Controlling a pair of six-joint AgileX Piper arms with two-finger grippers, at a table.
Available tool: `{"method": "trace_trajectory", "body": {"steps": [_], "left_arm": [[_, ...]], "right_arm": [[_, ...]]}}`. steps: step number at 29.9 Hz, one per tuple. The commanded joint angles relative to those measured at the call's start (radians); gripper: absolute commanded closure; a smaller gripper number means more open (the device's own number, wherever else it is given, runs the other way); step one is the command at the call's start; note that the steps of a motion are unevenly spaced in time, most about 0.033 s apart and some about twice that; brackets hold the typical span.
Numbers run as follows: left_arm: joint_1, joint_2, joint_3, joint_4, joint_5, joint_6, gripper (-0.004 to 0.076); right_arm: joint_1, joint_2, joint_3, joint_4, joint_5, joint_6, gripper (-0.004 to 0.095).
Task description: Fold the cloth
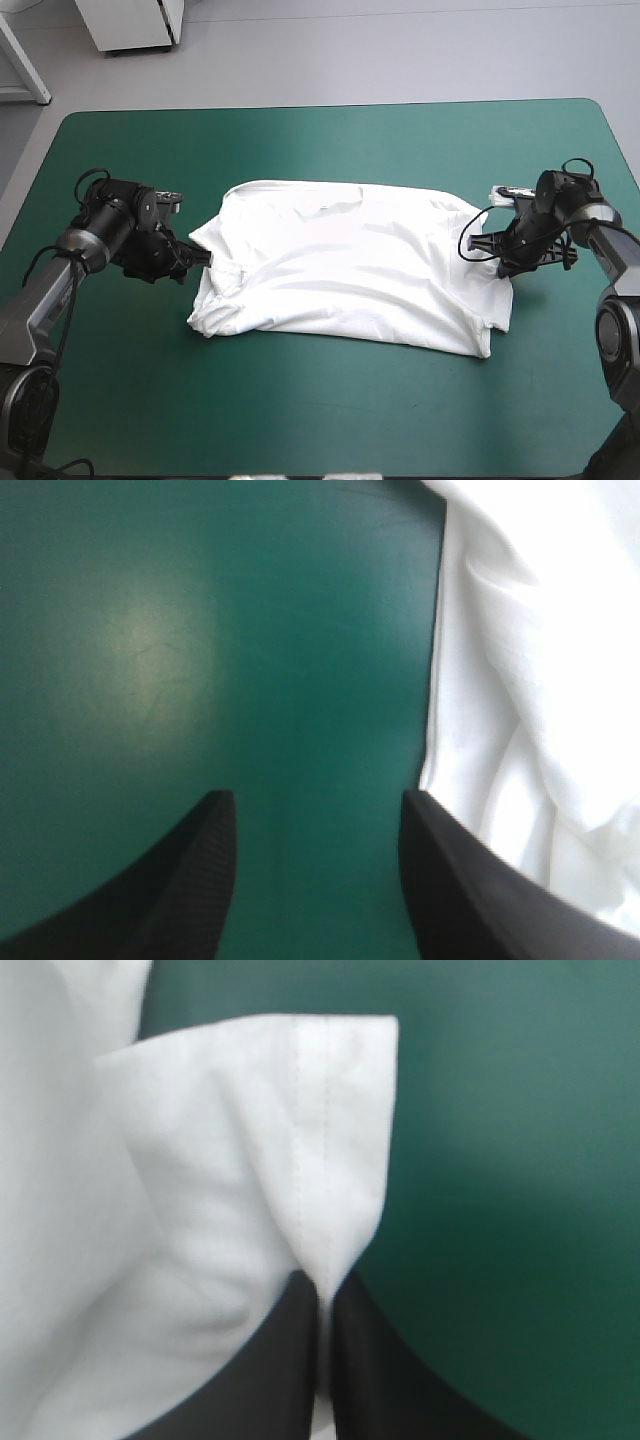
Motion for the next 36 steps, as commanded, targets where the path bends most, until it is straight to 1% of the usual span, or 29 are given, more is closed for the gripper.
{"method": "trace_trajectory", "body": {"steps": [1, 6, 9, 13, 16, 21, 25, 28, 31, 32, 34, 36], "left_arm": [[-0.001, -0.044, -0.028, -0.005, -0.007, 0.002, 0.036], [-0.001, -0.044, -0.028, -0.007, -0.007, 0.002, 0.036], [-0.001, -0.044, -0.028, -0.007, -0.01, 0.002, 0.036], [-0.001, -0.044, -0.028, -0.01, -0.018, 0.002, 0.036], [-0.001, -0.044, -0.028, -0.012, -0.018, 0.002, 0.036], [-0.001, -0.044, -0.028, -0.013, -0.014, 0.002, 0.036], [-0.001, -0.044, -0.028, -0.013, -0.014, 0.002, 0.036], [-0.001, -0.044, -0.028, -0.013, -0.014, 0.002, 0.036], [-0.001, -0.044, -0.028, -0.013, -0.018, 0.002, 0.036], [-0.001, -0.044, -0.028, -0.013, -0.02, 0.002, 0.036], [-0.001, -0.044, -0.028, -0.013, -0.022, 0.002, 0.036], [-0.001, -0.044, -0.028, -0.013, -0.022, 0.002, 0.036]], "right_arm": [[-0.001, -0.058, -0.04, 0.035, 0.038, -0.01, 0.0925], [0.001, -0.127, -0.105, 0.077, 0.062, -0.01, 0.0925], [0.01, -0.159, -0.16, 0.137, 0.099, -0.04, 0.0925], [0.052, -0.163, -0.214, 0.23, 0.142, -0.08, 0.0925], [0.113, -0.163, -0.219, 0.301, 0.123, -0.104, 0.0925], [0.228, -0.128, -0.217, 0.313, 0.062, -0.106, 0.0925], [0.266, -0.075, -0.217, 0.333, 0.023, -0.104, 0.0925], [0.271, -0.029, -0.217, 0.335, 0.026, -0.111, 0.0913], [0.271, 0.015, -0.217, 0.335, 0.047, -0.125, 0.0806], [0.271, 0.027, -0.217, 0.34, 0.057, -0.13, 0.0734], [0.271, 0.041, -0.217, 0.363, 0.067, -0.135, 0.062], [0.271, 0.043, -0.217, 0.412, 0.075, -0.156, 0.0502]]}}
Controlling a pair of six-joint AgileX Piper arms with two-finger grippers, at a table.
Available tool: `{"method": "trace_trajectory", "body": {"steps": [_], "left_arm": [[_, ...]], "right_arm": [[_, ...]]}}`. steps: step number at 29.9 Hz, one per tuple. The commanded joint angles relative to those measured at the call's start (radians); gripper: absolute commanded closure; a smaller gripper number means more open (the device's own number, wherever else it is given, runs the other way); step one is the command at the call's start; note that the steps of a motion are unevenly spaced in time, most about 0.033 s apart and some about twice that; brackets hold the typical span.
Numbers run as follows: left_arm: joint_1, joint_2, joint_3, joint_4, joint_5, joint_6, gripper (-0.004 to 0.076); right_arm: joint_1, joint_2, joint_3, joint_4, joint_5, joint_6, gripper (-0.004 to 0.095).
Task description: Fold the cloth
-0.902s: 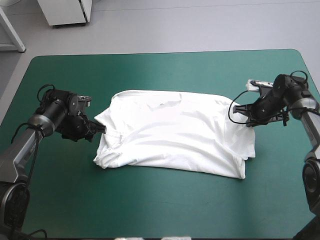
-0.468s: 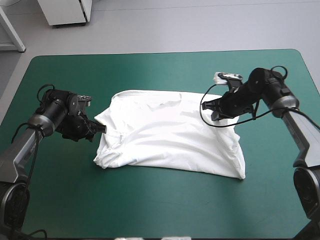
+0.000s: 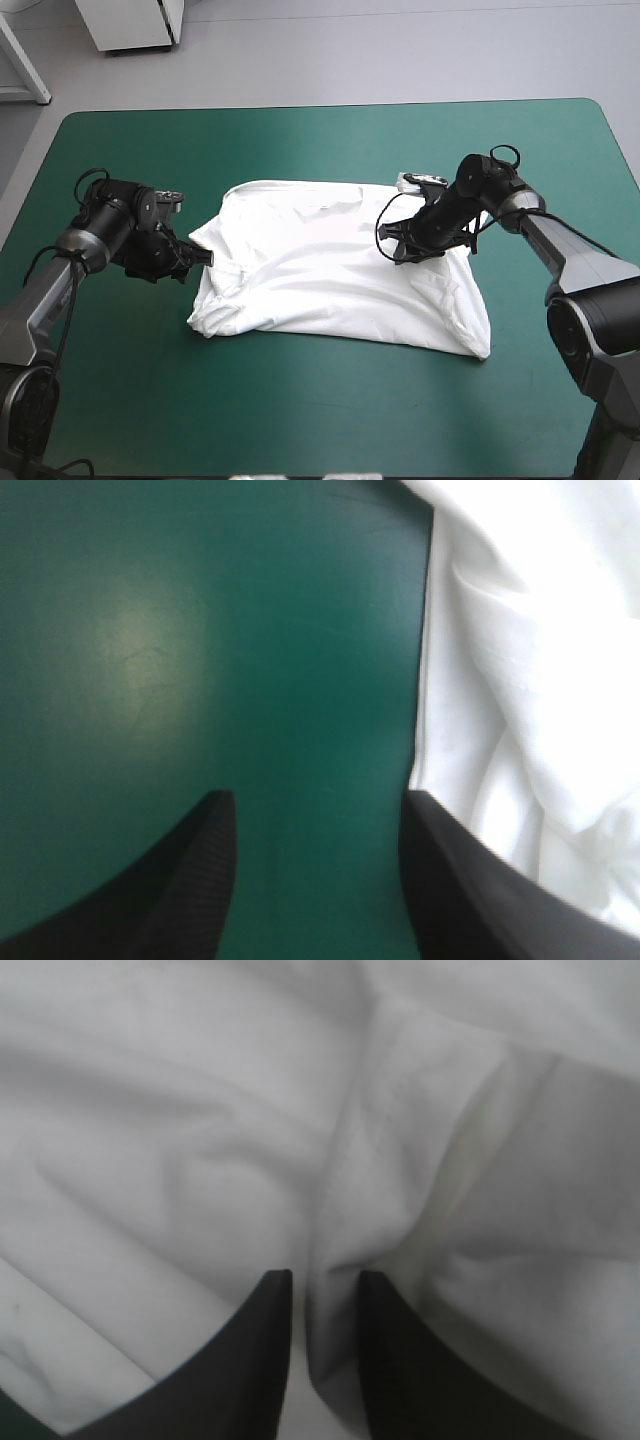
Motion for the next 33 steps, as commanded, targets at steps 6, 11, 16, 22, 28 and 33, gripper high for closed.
{"method": "trace_trajectory", "body": {"steps": [6, 11, 16, 22, 28, 33], "left_arm": [[-0.001, -0.044, -0.028, 0.001, -0.014, -0.001, 0.036], [-0.001, -0.053, -0.03, 0.0, 0.013, -0.001, 0.036], [-0.001, -0.122, -0.03, -0.012, 0.019, -0.016, 0.036], [-0.003, -0.203, -0.028, -0.123, 0.054, -0.016, 0.036], [-0.117, -0.23, 0.012, -0.111, 0.075, -0.077, 0.0428], [-0.247, -0.237, 0.121, 0.006, 0.023, -0.224, 0.044]], "right_arm": [[0.0, -0.118, -0.032, 0.106, -0.001, -0.062, 0.0446], [-0.002, -0.217, -0.032, -0.062, 0.056, 0.025, 0.0449], [-0.002, -0.316, -0.031, -0.281, 0.182, 0.093, 0.0449], [-0.002, -0.444, -0.019, -0.325, 0.178, 0.161, 0.0449], [-0.002, -0.526, -0.019, -0.376, 0.178, 0.181, 0.045], [-0.002, -0.548, -0.019, -0.396, 0.178, 0.201, 0.045]]}}
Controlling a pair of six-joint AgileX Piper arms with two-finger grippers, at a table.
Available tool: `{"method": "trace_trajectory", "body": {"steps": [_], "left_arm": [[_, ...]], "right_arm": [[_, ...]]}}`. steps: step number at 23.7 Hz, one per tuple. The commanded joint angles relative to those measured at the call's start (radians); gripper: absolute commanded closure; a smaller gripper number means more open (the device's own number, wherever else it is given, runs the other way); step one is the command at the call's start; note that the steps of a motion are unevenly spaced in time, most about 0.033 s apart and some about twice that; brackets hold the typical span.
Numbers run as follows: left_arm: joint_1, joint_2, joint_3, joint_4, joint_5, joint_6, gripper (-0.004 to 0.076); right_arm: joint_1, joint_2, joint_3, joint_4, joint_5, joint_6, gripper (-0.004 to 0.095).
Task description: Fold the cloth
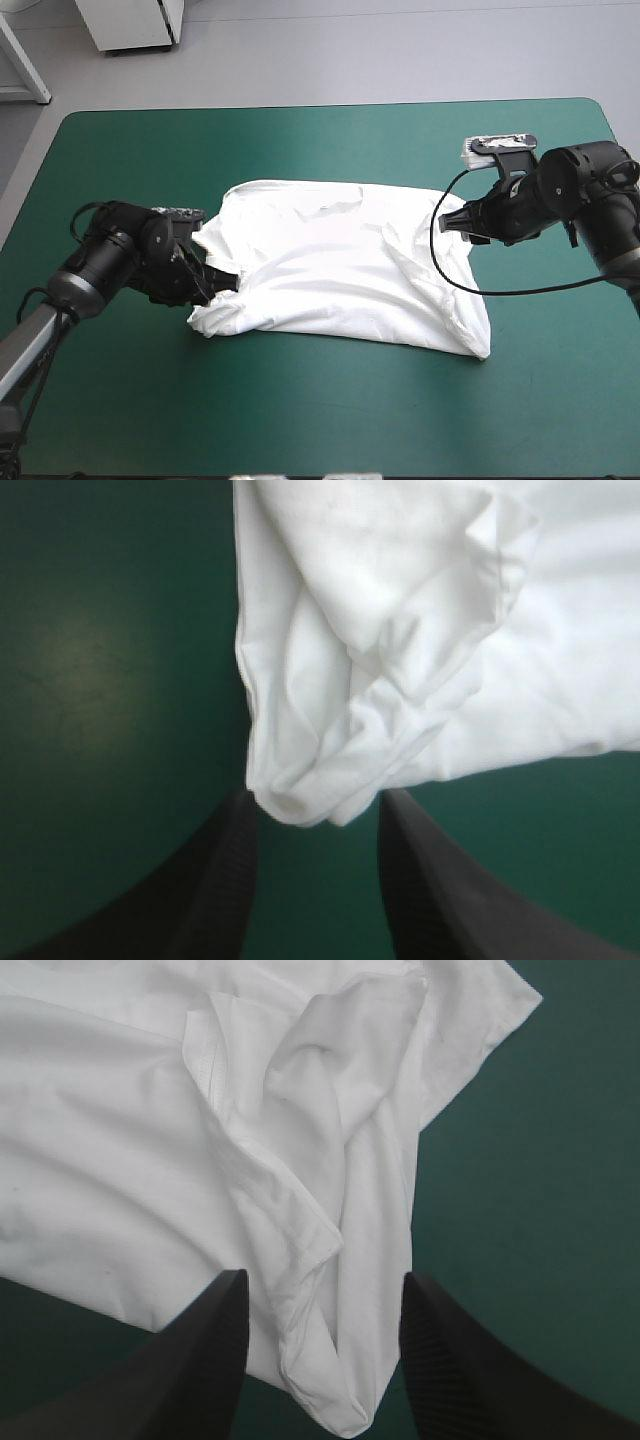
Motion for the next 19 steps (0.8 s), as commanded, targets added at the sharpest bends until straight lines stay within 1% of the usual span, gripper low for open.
{"method": "trace_trajectory", "body": {"steps": [1, 4, 8, 9, 10, 12, 14, 16, 18, 19], "left_arm": [[-0.066, -0.037, 0.048, 0.06, -0.051, -0.095, 0.044], [-0.064, -0.038, 0.099, 0.057, -0.087, -0.117, 0.044], [-0.063, -0.038, 0.163, 0.052, -0.165, -0.13, 0.0433], [-0.063, -0.038, 0.181, 0.052, -0.18, -0.139, 0.0421], [-0.063, -0.038, 0.216, 0.046, -0.223, -0.143, 0.0382], [-0.063, -0.032, 0.242, 0.036, -0.261, -0.146, 0.034], [-0.063, -0.018, 0.256, 0.04, -0.285, -0.187, 0.0321], [-0.063, 0.012, 0.256, 0.05, -0.305, -0.195, 0.0321], [-0.063, 0.059, 0.256, 0.076, -0.305, -0.235, 0.0321], [-0.063, 0.072, 0.256, 0.084, -0.305, -0.246, 0.0321]], "right_arm": [[-0.001, -0.044, -0.025, -0.01, 0.001, 0.006, 0.0449], [-0.001, -0.044, -0.025, -0.012, 0.001, 0.006, 0.045], [-0.001, -0.044, -0.025, -0.021, 0.001, 0.006, 0.045], [-0.001, -0.044, -0.025, -0.021, 0.001, 0.003, 0.045], [-0.001, -0.044, -0.025, -0.021, 0.001, 0.001, 0.045], [-0.001, -0.044, -0.025, -0.021, 0.001, -0.001, 0.045], [-0.001, -0.044, -0.025, -0.021, 0.001, -0.001, 0.0454], [-0.001, -0.044, -0.025, -0.021, 0.001, -0.001, 0.0489], [-0.001, -0.044, -0.025, -0.021, 0.001, -0.003, 0.0539], [-0.001, -0.044, -0.025, -0.021, 0.001, -0.006, 0.0549]]}}
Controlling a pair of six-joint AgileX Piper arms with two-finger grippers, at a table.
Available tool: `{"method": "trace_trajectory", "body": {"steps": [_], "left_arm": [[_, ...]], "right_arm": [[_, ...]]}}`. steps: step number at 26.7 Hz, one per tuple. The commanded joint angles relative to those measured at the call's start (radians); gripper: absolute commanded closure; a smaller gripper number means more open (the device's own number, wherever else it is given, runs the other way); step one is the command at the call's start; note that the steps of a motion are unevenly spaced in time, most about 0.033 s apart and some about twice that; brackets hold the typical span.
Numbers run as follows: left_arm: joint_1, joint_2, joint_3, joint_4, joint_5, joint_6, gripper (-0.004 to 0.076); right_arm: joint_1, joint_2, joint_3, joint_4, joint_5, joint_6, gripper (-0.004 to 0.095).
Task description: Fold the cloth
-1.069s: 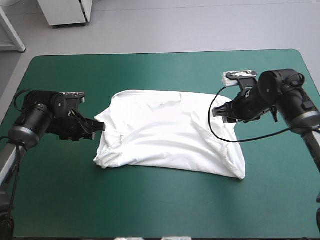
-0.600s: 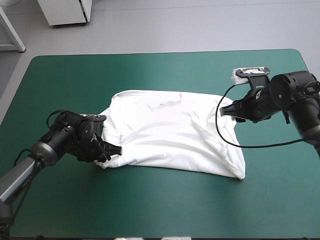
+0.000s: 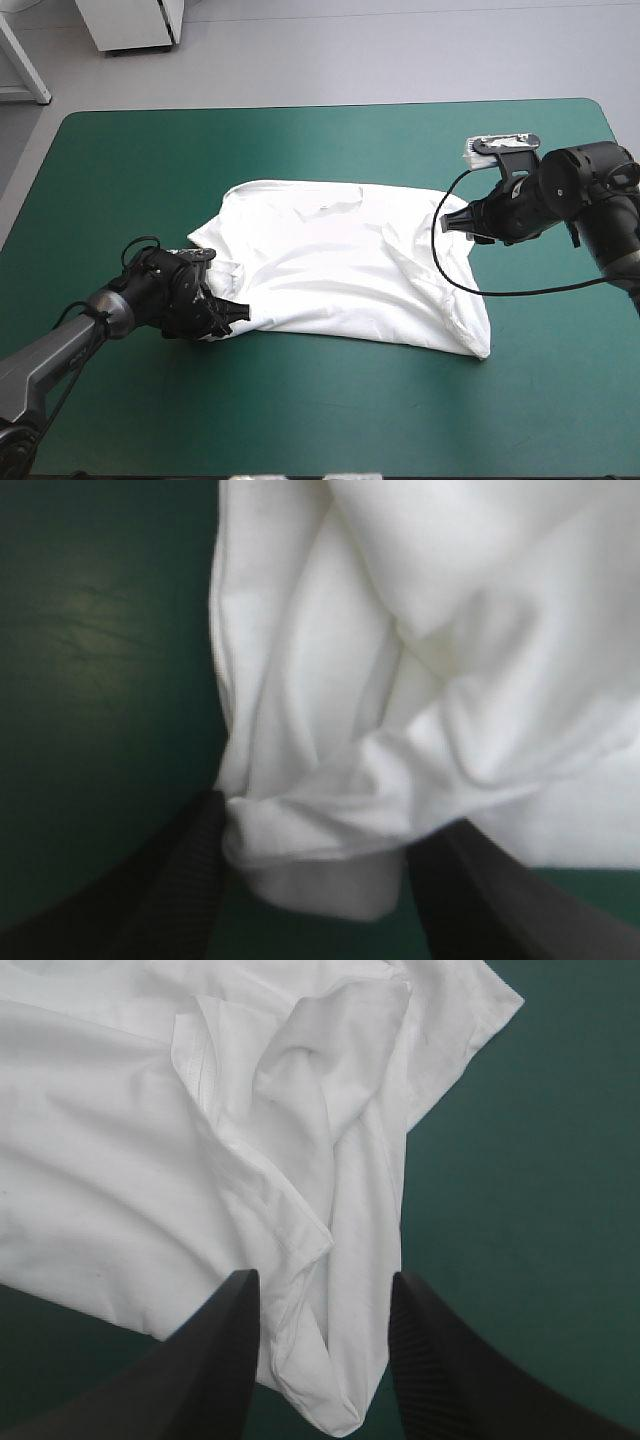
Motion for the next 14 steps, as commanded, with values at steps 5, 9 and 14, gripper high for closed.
{"method": "trace_trajectory", "body": {"steps": [5, 9, 14], "left_arm": [[-0.004, 0.078, -0.019, 0.033, -0.011, -0.045, 0.0437], [-0.004, 0.078, -0.019, 0.046, -0.011, -0.055, 0.0729], [-0.004, 0.078, -0.019, 0.047, -0.011, -0.06, 0.0731]], "right_arm": [[-0.001, -0.037, -0.025, -0.011, 0.001, -0.011, 0.0561], [-0.001, -0.04, -0.006, -0.019, 0.001, -0.011, 0.0561], [-0.001, -0.046, 0.139, -0.011, 0.001, -0.011, 0.0533]]}}
